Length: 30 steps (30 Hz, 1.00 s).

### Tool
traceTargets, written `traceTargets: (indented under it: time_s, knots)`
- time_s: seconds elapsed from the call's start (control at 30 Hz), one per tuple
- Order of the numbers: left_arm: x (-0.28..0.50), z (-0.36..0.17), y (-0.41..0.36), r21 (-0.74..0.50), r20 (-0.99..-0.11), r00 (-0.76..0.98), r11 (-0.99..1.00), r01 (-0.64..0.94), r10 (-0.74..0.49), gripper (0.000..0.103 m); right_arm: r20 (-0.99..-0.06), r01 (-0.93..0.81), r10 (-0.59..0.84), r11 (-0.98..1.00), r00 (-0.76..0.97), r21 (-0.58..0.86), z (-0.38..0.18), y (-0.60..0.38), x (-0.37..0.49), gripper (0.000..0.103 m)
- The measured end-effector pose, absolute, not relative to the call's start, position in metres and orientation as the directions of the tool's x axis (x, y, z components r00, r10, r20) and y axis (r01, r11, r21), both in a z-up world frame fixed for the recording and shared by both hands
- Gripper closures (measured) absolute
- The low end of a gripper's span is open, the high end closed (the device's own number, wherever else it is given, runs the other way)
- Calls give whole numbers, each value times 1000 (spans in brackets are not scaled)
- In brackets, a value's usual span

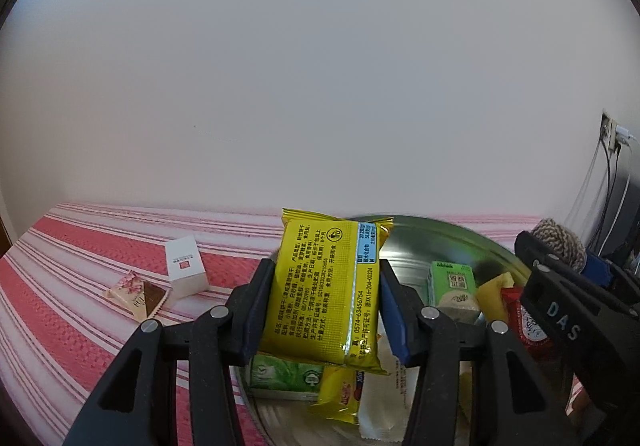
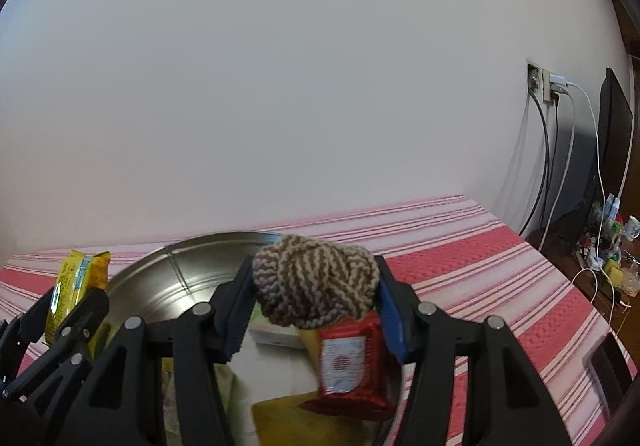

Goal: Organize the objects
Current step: 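Carry the yellow packet and rope ball over the metal tin, then open both tools to drop the yellow packet and rope ball into the tin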

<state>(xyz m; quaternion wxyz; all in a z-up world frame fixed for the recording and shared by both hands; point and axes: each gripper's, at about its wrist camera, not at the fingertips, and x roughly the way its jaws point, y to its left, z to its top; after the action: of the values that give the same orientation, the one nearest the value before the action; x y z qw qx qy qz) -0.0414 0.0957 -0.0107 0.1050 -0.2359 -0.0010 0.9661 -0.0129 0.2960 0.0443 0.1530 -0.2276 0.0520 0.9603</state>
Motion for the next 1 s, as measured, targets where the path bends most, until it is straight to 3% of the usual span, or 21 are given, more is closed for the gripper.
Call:
traceTargets:
  time_s: [0.27,0.8,0.87,0.93,1.0]
  knots:
    - [-49,-20,104,-10,-504,-843,-978,-210,186,51,-471,-326,279,-945,-837,19,42,307,-15,47]
    - [-40,-10,101,14,-503,-851,-982,-186,154,50,-484,-322,275,-946,-831,16,40,307,-17,45]
    - [-32,-6,101,21,-492,-856,-980,-196,161,46,-481,-316,265,-948,-836,26,41,305,-17,37]
    - [-30,-4,102,29,-484,-861,-980,-197,159,19,-461,-306,254,-951,-851,41,44,305,-13,19]
    - [-24,2,101,36,-459,-875,-981,-189,151,12,-415,-302,256,-952,-873,48,49,302,-6,9]
